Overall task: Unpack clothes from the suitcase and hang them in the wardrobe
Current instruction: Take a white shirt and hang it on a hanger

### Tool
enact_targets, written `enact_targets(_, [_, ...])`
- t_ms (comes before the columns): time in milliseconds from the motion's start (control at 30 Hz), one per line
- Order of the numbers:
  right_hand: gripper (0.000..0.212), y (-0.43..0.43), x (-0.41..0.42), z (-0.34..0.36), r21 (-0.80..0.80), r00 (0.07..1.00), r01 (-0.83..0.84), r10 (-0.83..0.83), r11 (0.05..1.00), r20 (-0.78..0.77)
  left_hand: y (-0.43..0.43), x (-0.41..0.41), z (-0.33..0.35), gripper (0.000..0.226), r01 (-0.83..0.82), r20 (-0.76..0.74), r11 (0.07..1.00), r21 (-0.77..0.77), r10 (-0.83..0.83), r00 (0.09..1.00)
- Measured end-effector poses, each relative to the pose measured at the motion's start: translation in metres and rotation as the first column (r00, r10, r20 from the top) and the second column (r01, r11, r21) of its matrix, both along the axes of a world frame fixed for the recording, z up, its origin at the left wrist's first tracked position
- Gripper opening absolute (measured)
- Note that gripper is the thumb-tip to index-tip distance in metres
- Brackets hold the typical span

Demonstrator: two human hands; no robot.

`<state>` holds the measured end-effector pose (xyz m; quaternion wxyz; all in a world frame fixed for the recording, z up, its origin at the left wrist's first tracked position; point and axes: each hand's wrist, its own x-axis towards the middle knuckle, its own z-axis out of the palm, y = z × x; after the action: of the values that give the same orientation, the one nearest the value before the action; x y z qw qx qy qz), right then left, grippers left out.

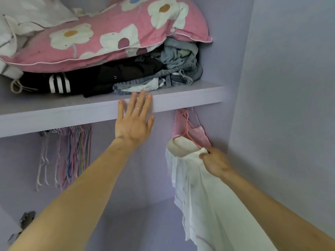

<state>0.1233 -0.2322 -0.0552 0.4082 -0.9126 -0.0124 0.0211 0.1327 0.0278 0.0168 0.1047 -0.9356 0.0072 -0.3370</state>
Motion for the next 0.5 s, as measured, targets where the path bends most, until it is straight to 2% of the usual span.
enact_targets(200, [0.024,0.04,0.073,-0.024,-0.116,0.988,0.056,-0.038,0.992,0.152,0.021,0.058,-0.029,0.061,0.022,0.277,0.997,0.078,-0.043,0.96])
enact_targets(333, [0.041,0.057,0.126,-0.051,-0.057,0.955,0.144,-0.124,0.988,0.271,0.027,0.075,-0.037,0.059,0.029,0.431,0.994,0.108,-0.073,0.899])
enact_targets(500, [0.043,0.073,0.182,-0.058,-0.024,0.931,0.2,-0.182,0.98,0.318,0.027,0.093,-0.044,0.058,0.024,0.532,0.988,0.152,-0.102,0.841])
